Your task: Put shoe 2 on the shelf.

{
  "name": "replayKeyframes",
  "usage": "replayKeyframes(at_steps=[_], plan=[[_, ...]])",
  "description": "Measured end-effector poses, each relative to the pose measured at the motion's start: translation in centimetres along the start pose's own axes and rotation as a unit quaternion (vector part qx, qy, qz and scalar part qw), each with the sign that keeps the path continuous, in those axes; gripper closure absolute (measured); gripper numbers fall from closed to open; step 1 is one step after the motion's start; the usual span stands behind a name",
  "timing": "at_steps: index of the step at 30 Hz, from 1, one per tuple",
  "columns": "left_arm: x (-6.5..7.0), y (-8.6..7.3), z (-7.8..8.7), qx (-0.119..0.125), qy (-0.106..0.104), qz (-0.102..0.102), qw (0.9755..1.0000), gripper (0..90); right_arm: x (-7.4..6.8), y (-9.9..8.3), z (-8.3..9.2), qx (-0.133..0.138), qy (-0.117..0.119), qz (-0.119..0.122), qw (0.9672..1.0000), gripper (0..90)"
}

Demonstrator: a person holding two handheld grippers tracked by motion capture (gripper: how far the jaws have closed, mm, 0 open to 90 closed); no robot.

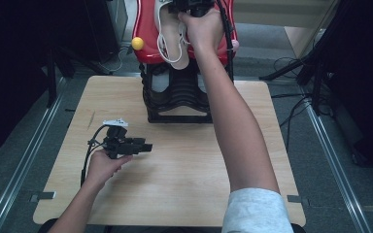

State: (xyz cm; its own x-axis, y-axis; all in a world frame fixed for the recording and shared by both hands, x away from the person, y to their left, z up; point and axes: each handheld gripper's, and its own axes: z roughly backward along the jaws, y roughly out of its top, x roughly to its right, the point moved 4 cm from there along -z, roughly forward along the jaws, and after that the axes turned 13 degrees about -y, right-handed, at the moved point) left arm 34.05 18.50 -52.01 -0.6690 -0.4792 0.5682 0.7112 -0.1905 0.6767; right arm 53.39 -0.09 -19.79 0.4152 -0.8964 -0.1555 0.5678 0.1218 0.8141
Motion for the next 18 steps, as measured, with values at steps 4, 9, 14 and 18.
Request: replayKeyframes(at_steps=[4,9,14,18], plan=[[-0.02,-0.01,-0.04,-0.001,0.001,0.001,1.0,44.9,-0.15,-0.11,0.05,0.0,0.003,0.012,0.9999,76.0],[-0.02,-0.01,-0.03,-0.001,0.001,0.0,1.0,44.9,-0.21,-0.14,0.15,-0.003,0.009,0.017,0.9998,71.4],[-0.02,-0.01,-0.02,-0.001,0.002,0.0,1.0,44.9,-0.33,-0.21,0.54,-0.003,0.017,0.01,0.9998,71.0],[0.06,-0.02,-0.16,0.0,0.002,0.0,1.0,44.9,-0.73,-0.51,0.77,-0.004,0.021,0.015,0.9996,70.7]])
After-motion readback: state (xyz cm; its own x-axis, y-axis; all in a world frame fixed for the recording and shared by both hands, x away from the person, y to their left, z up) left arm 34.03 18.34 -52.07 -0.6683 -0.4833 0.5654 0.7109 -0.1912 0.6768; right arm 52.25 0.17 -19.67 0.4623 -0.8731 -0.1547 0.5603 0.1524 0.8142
